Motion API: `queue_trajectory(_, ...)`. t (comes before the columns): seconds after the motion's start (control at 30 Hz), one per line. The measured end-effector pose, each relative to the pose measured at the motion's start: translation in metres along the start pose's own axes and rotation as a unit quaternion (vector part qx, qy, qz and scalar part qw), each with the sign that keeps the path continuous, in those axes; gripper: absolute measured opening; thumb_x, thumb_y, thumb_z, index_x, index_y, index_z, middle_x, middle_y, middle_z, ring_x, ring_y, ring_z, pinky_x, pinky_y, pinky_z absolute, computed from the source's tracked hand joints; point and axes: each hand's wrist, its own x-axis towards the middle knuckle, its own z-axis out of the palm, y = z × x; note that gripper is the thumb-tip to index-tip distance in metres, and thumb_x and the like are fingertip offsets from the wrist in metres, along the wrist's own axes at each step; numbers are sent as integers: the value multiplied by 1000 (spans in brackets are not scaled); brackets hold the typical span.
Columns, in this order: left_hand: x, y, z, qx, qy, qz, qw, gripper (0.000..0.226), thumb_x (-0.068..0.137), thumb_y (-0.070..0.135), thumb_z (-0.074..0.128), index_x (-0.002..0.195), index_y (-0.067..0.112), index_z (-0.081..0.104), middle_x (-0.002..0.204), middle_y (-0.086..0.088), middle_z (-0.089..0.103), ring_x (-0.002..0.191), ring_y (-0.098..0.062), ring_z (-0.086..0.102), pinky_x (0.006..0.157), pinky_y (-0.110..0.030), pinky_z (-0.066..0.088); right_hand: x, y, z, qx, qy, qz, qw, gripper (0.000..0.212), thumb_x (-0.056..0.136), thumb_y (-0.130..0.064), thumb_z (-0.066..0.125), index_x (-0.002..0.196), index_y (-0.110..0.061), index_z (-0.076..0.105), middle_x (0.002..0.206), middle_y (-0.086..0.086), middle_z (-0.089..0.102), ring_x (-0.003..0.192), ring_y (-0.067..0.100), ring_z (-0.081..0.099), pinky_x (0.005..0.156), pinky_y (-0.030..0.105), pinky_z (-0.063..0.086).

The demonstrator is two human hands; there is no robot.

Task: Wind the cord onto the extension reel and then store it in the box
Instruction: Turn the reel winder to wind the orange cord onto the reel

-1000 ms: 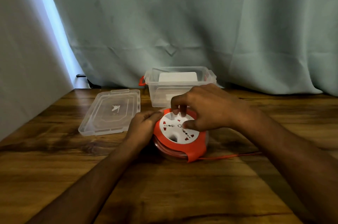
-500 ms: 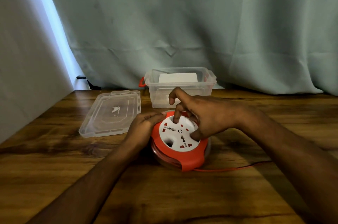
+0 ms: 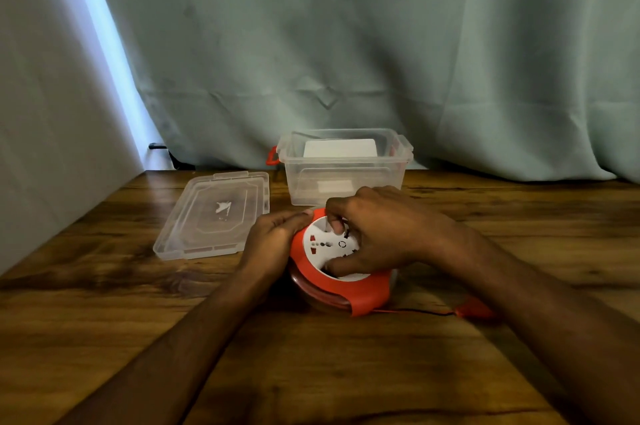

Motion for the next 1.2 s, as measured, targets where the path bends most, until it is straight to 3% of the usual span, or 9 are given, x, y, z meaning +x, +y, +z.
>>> queue_trajectory(0.17,2,0,0,2,1,-7,1000,22,103,28,58,105,20,78,91,-2,82,81,-21,80,66,-29,62,0,4,-10,22,5,0,1000,46,77,-76,70,100,-38,56,79,-20,56,76,1,53,57,19,30)
queue_trajectory(0.23,2,0,0,4,1,-9,1000,22,104,29,58,103,21,78,90,-1,82,79,-20,80,62,-25,62,0,10,-18,49,17,-8,999,41,80,-60,79,108,-41,56,84,-19,64,72,-3,54,58,20,34)
queue_trajectory(0.33,2,0,0,10,-7,-11,1000,24,103,30,58,103,18,79,89,-4,82,80,-22,80,65,-28,62,-3,17,-26,107,-32,-31,993,65,77,-23,87,125,-47,50,121,-26,64,71,-6,57,55,12,37)
queue_trajectory(0.43,2,0,-1,5,-18,-16,1000,25,103,30,59,104,15,79,90,-8,82,82,-28,80,72,-35,64,-5,21,-28,140,-74,-41,986,70,75,-14,88,127,-44,52,109,-48,57,73,-11,57,51,14,39)
queue_trajectory(0.63,2,0,-4,7,-32,-1,999,26,103,26,58,103,13,81,93,-12,81,86,-32,79,82,-46,63,-4,18,-23,118,-100,-43,987,84,78,-15,86,142,-46,40,132,-25,65,79,-17,55,56,17,38)
queue_trajectory(0.83,1,0,-4,7,-33,-4,999,24,103,29,58,101,21,80,92,-7,82,82,-27,80,73,-38,63,-5,19,-20,188,-94,-18,977,103,71,-18,93,136,-47,19,114,-14,65,82,-13,59,53,8,46)
queue_trajectory(0.97,1,0,-3,8,-25,-7,1000,24,103,30,58,106,19,79,92,-6,82,82,-27,80,70,-36,65,-4,15,-18,128,-64,-11,990,96,65,-38,95,131,-45,24,100,-13,67,76,3,63,49,14,44)
queue_trajectory(1.07,2,-1,-1,17,-12,-2,1000,26,104,31,56,104,19,79,91,-3,82,81,-23,80,71,-34,63,-4,10,-12,69,-46,17,996,75,66,-59,88,120,-43,39,83,-16,59,76,2,58,51,15,36)
queue_trajectory(1.2,2,-3,1,25,11,3,1000,25,104,30,57,94,26,80,87,2,82,79,-19,79,70,-31,61,0,5,-5,35,-32,45,998,57,64,-72,81,101,-38,55,86,-21,52,78,3,51,54,16,33)
